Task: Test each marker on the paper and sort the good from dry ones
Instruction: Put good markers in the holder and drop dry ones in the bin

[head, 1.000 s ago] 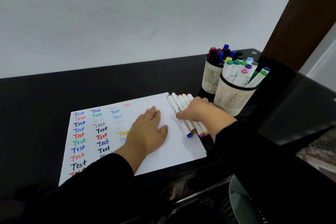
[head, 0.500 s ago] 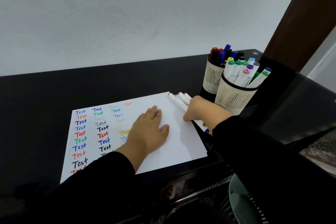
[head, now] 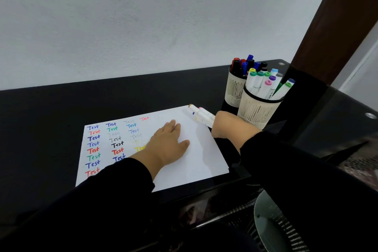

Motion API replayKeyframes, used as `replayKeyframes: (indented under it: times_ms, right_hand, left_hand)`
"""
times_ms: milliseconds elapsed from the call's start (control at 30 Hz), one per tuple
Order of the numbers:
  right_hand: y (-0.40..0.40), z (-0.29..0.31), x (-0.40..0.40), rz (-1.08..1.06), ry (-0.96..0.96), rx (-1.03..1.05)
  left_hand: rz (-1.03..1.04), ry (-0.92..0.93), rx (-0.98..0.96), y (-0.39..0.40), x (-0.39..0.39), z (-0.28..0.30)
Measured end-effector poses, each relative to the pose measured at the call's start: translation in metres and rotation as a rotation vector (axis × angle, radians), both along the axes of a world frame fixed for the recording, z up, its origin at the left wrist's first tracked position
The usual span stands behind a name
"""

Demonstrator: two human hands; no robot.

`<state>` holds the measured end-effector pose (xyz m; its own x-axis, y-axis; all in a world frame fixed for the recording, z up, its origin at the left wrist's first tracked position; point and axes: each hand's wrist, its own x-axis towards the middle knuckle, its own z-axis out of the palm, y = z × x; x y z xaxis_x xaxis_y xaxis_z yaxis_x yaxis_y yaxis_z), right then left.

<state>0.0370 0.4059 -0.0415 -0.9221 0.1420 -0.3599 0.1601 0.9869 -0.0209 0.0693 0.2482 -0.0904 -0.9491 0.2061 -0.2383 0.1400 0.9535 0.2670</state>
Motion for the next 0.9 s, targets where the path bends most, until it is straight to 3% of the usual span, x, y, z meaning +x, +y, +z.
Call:
replayKeyframes:
  times_ms: [467,900]
  right_hand:
    - [0.038,0.012,0.052,0.059,-0.046,0.026]
    - [0.130,0.031,0.127,0.002,-0.104,0.112]
  left_hand:
    - [-0.243,-0.103,-0.109,0.022,0.036,0.050]
    - [-0.496,-0.117,-0.089,0.122,0.099,0.067]
